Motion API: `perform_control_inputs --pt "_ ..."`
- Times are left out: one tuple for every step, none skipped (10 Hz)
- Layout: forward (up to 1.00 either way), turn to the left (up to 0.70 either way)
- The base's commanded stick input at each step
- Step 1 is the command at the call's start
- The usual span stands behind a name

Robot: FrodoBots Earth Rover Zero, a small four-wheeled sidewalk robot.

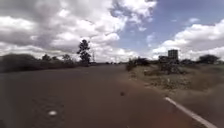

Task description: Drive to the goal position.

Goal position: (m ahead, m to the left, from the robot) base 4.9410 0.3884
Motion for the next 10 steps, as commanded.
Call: perform_control_inputs --pt "0.70 -0.21" --pt "0.70 -0.13" --pt "0.70 -0.06" --pt "0.70 0.00" --pt "0.70 0.00" --pt "0.70 0.00" --pt "0.70 0.00" --pt "0.70 0.00" --pt "0.70 0.00" --pt "0.70 0.00"
